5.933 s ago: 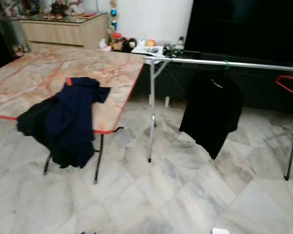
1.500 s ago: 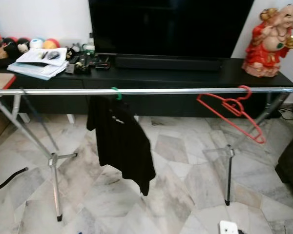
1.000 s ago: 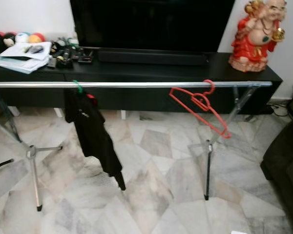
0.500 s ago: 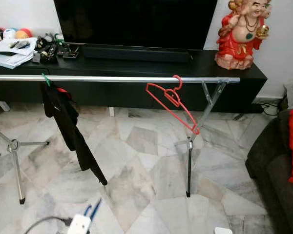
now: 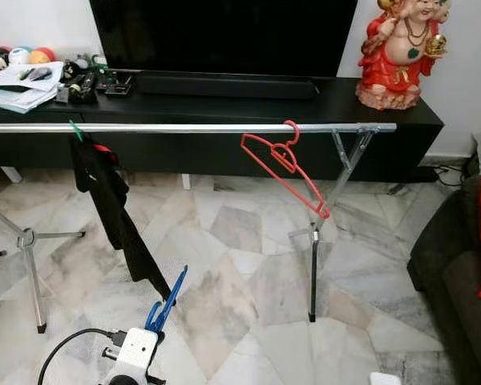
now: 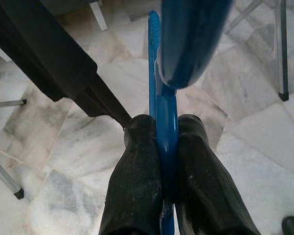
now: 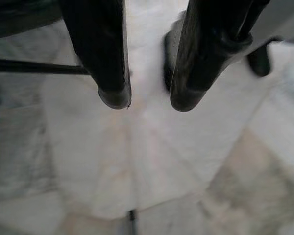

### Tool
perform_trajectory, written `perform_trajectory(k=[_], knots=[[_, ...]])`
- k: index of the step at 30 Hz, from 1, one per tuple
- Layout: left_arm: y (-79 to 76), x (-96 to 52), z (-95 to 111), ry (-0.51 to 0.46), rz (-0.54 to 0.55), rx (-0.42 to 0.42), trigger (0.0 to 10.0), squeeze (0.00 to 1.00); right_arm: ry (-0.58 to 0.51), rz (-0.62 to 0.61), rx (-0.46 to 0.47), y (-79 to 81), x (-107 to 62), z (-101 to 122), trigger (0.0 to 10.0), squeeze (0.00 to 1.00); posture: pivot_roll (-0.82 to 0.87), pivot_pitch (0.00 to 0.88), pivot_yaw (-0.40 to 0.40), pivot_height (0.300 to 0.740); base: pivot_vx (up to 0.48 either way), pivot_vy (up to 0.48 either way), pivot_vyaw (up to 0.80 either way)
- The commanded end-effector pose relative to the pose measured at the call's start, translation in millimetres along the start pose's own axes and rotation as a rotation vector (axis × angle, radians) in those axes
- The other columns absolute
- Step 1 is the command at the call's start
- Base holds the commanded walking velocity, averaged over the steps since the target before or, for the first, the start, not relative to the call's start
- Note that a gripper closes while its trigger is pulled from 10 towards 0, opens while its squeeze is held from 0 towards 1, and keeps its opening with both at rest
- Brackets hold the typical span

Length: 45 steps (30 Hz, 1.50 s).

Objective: Hang hanger

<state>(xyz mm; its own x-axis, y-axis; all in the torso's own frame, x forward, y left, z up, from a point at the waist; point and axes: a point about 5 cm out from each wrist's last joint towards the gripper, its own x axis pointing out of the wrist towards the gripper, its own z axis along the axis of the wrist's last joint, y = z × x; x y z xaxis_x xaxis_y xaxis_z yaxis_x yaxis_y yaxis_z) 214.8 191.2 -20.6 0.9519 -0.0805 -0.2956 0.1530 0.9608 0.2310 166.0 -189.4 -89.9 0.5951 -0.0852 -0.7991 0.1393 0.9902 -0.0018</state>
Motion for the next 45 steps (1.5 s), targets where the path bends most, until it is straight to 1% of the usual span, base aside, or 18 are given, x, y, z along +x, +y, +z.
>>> perform_trajectory(k=[1,4,6,11,23,28,30,34,37,38,45], knots=[[1.6,-1.8,2,-0.017,0.019,-0.016,10.0,0.0,0.02,-0.01,-0.009,2.6,-0.9,-6,10.0,0.0,-0.05,0.109,-0.014,0.74,0.0,0.0,0.0],[2.4,-0.1,6,-0.028,0.02,-0.016,10.0,0.0,0.02,-0.001,-0.011,8.9,-0.4,-5,10.0,0.0,-0.05,0.106,-0.013,0.74,0.0,0.0,0.0],[2.7,1.9,9,-0.037,0.016,-0.013,10.0,0.0,0.011,0.001,-0.012,8.9,0.7,-1,10.0,0.0,-0.06,0.106,-0.012,0.74,0.0,0.0,0.0],[6.1,5.6,15,-0.048,0.021,-0.011,10.0,0.0,-0.008,-0.012,-0.012,2.3,2.9,10,10.0,0.0,-0.06,0.103,-0.009,0.74,0.1,0.0,0.0],[7.4,5.4,15,-0.044,0.025,-0.012,10.0,0.0,-0.019,-0.011,-0.018,-1.6,4.1,17,10.0,0.0,-0.06,0.093,-0.01,0.74,0.255,0.0,0.0],[7.4,6.1,14,-0.032,0.017,-0.011,10.0,0.0,-0.023,-0.024,-0.025,-18.4,3.8,22,10.0,0.0,-0.06,0.087,-0.011,0.74,0.285,0.0,0.0],[7.5,6.3,14,-0.031,0.015,-0.011,10.0,0.0,-0.022,-0.026,-0.024,-20.3,3.5,22,10.0,0.0,-0.06,0.087,-0.011,0.74,0.292,0.0,0.0],[8.2,6.3,14,-0.029,0.012,-0.009,10.0,0.0,0.001,-0.036,-0.017,-27.7,0.4,11,10.0,0.0,-0.06,0.093,-0.013,0.74,0.307,0.0,0.0],[8.5,6.2,13,-0.028,0.013,-0.008,10.0,0.0,0.012,-0.036,-0.016,-26.3,-0.6,6,10.0,0.0,-0.06,0.093,-0.013,0.74,0.311,0.0,0.0],[8.4,6.5,14,-0.027,0.012,-0.009,10.0,0.0,0.022,-0.03,-0.017,-21.0,-1.0,1,10.0,0.0,-0.06,0.095,-0.014,0.74,0.315,0.0,0.0],[8.4,6.4,14,-0.028,0.01,-0.012,10.0,0.0,0.03,-0.016,-0.02,-8.7,-0.8,-3,10.0,0.0,-0.06,0.1,-0.016,0.74,0.314,0.0,0.0]])
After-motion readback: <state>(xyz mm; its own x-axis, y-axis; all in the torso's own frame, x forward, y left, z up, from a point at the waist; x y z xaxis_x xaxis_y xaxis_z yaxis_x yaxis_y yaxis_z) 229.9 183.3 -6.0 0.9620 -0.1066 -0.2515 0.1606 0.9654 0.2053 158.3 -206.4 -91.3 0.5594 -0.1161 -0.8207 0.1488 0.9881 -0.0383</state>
